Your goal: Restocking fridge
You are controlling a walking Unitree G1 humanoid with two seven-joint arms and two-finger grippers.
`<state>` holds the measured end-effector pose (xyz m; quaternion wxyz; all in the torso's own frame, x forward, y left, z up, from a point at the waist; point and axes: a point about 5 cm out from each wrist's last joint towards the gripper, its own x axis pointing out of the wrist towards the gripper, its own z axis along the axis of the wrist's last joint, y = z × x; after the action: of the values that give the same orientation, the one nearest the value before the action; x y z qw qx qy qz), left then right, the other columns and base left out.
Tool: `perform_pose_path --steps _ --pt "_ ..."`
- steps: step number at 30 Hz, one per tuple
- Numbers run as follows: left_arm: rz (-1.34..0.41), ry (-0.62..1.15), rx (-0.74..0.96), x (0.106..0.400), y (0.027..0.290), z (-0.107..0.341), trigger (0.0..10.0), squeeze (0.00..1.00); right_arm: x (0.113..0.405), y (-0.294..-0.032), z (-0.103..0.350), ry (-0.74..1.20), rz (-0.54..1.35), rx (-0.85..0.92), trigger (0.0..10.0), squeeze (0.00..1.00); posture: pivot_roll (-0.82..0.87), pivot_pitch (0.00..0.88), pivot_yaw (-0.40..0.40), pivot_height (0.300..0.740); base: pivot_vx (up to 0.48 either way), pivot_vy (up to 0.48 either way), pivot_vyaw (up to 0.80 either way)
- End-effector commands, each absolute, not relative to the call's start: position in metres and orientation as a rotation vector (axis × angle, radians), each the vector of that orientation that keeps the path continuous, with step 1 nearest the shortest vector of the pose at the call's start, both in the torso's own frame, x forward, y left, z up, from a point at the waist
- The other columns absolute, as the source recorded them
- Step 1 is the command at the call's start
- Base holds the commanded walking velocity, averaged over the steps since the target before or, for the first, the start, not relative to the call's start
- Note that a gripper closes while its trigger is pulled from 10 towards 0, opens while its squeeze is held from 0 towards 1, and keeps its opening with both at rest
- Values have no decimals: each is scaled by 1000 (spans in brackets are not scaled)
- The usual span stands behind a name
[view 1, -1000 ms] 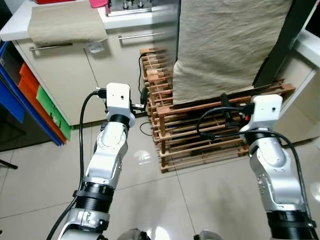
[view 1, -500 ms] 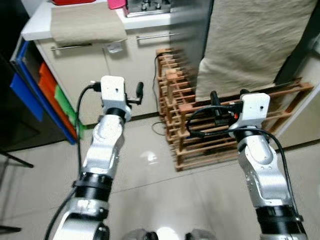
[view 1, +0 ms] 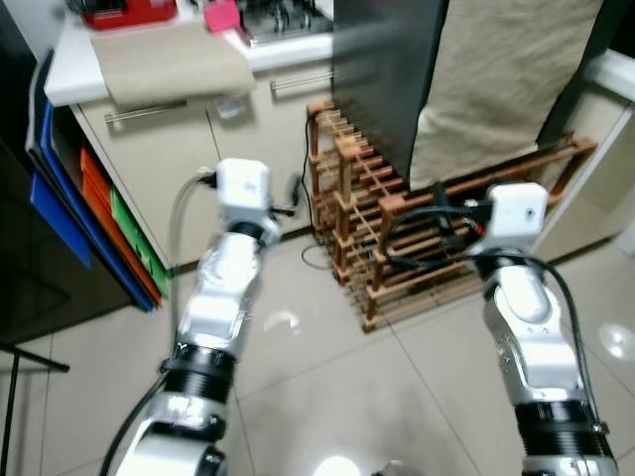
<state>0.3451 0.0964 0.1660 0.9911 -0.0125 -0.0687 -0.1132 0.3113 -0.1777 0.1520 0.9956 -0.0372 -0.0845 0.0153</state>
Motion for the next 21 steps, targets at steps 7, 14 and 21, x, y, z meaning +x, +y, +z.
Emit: perform_pose_path --steps 7,14,21 --pt "-203 -157 -32 345 109 170 10000 0 312 -168 153 -198 44 -79 10000 4 -134 24 55 740 461 0 0" --pt "-223 -162 -17 345 111 171 10000 0 313 -161 154 -208 48 -74 10000 8 -106 41 75 740 461 0 0" --pt "-253 -160 -11 344 106 171 10000 0 311 -164 153 -201 31 -72 10000 4 -113 43 75 740 461 0 -105"
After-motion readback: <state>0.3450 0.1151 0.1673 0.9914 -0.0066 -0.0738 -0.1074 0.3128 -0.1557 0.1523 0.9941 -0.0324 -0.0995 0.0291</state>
